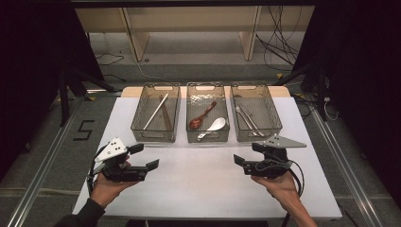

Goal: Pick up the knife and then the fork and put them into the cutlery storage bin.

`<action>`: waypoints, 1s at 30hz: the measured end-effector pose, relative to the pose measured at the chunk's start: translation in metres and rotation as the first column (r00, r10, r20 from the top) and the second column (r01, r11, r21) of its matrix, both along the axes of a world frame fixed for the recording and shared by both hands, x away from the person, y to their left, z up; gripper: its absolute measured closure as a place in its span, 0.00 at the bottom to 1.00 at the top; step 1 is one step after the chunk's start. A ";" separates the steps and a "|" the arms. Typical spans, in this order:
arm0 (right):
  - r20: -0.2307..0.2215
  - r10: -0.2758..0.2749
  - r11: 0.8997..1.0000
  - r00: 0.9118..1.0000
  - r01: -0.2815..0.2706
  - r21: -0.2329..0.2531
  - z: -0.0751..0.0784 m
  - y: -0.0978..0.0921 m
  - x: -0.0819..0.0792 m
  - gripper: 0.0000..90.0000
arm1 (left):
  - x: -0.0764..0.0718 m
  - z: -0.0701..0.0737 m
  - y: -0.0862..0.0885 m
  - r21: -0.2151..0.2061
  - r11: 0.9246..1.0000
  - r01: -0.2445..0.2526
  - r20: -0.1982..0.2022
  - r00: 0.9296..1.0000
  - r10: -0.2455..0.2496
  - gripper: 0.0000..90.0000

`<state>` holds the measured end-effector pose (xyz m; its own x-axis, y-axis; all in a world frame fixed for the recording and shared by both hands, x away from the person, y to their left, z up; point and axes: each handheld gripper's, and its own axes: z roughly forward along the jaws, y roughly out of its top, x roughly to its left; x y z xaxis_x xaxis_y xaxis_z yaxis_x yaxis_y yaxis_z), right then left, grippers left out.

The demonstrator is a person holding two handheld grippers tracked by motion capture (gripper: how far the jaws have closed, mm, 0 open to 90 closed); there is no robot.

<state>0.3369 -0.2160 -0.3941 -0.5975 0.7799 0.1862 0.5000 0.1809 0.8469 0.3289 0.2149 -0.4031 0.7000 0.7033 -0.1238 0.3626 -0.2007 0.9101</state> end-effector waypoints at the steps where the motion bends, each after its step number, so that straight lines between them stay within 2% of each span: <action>1: 0.000 -0.001 1.000 1.000 0.001 0.000 0.000 -0.001 -0.001 0.19 | 0.000 0.000 0.000 -0.001 1.000 0.001 -0.001 1.000 -0.001 0.18; 13: 0.018 -0.021 1.000 1.000 0.021 -0.004 -0.003 -0.008 -0.010 0.19 | 0.000 0.000 -0.001 -0.006 1.000 0.005 -0.005 1.000 -0.005 0.18; 30: 0.020 -0.014 1.000 1.000 0.014 -0.011 -0.003 -0.006 -0.010 0.19 | 0.000 0.000 -0.001 -0.004 1.000 0.005 -0.004 1.000 -0.005 0.18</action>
